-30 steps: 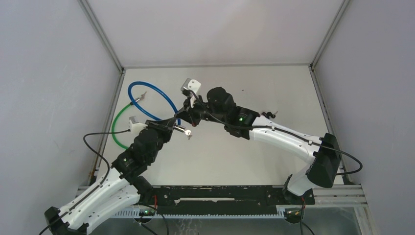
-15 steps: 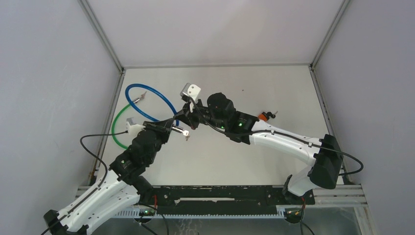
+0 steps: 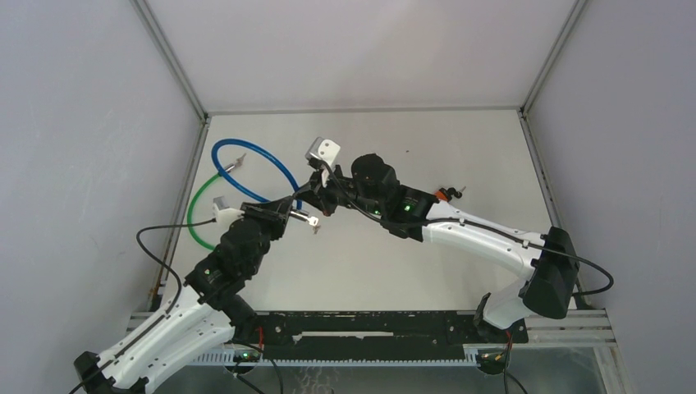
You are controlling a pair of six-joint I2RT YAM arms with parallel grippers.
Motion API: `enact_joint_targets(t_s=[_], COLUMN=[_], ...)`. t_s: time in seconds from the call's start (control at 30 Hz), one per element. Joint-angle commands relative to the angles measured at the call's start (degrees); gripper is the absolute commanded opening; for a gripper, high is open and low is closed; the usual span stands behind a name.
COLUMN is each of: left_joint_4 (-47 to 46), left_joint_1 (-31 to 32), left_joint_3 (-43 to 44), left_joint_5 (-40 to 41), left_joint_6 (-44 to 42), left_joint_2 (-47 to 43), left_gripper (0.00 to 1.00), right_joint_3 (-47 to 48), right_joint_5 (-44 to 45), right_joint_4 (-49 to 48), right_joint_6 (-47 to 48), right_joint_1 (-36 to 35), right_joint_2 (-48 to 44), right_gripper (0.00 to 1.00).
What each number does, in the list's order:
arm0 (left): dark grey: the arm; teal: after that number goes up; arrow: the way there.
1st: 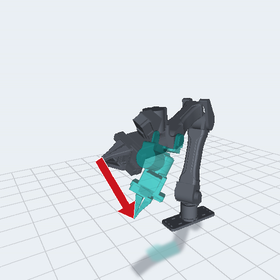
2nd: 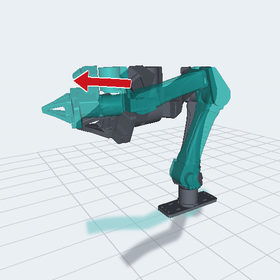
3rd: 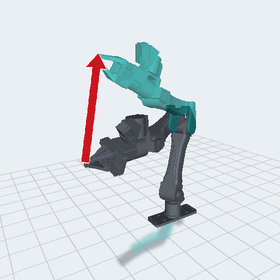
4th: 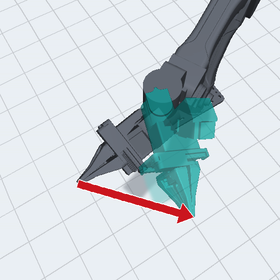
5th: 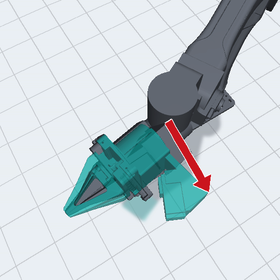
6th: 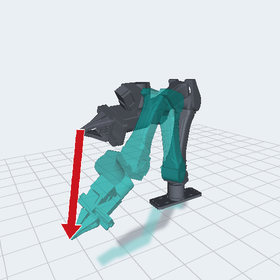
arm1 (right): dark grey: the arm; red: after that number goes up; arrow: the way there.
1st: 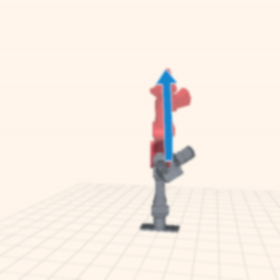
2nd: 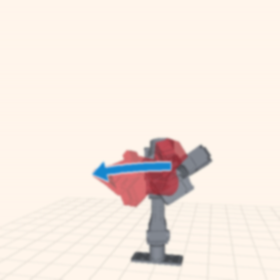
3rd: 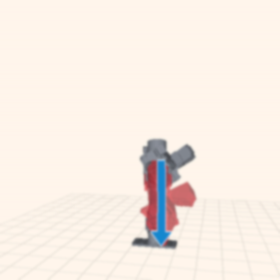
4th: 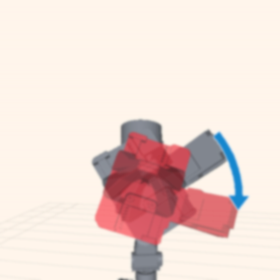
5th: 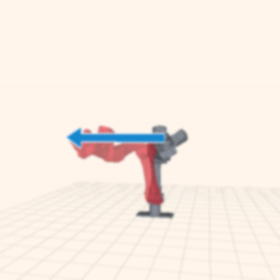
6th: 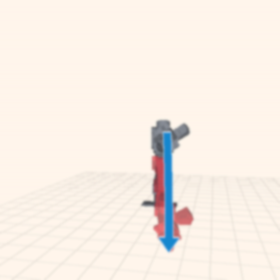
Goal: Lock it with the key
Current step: Lock the lock.
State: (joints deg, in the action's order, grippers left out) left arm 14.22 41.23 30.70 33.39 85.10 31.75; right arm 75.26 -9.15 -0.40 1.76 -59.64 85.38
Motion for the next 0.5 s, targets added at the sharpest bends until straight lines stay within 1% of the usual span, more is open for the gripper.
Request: enact_joint_targets(t_s=[0.0, 0.07, 0.13, 0.17, 0.3, 0.37, 0.47], left_joint_4=[-13.4, -13.2, -12.6, -12.5, -12.7, -13.0, -13.2], left_joint_1=[-0.4, -0.4, -0.4, -0.4, -0.4, -0.4, -0.4], left_joint_3=[0.0, 0.2, 0.3, 0.2, -0.2, -0.4, -0.6], left_joint_5=[3.3, 3.6, 3.5, 3.5, 3.1, 3.0, 2.8], left_joint_6=[1.7, 1.2, 1.1, 1.1, 1.2, 1.1, 0.8], left_joint_2=[-2.7, -3.0, -3.1, -3.0, -3.0, -2.9, -2.9], left_gripper=[0.00, 0.00, 0.00, 0.00, 0.00, 0.00, 0.00], right_joint_3=[-1.8, -1.8, -1.8, -1.8, -1.8, -1.8, -1.9], right_joint_5=[-2.2, -2.2, -1.8, -1.6, -1.0, -0.8, 0.0], right_joint_4=[7.4, 7.7, 7.5, 7.3, 6.3, 6.0, 6.2], right_joint_6=[-0.4, -0.9, -1.3, -1.5, -2.0, -3.2, -4.5], right_joint_1=[-0.2, -0.2, -0.2, -0.2, 0.4, 0.7, 1.2], right_joint_2=[2.0, 1.5, 0.2, -0.4, -2.9, -3.8, -5.3], right_gripper=[0.00, 0.01, 0.10, 0.16, 0.48, 0.61, 0.70])
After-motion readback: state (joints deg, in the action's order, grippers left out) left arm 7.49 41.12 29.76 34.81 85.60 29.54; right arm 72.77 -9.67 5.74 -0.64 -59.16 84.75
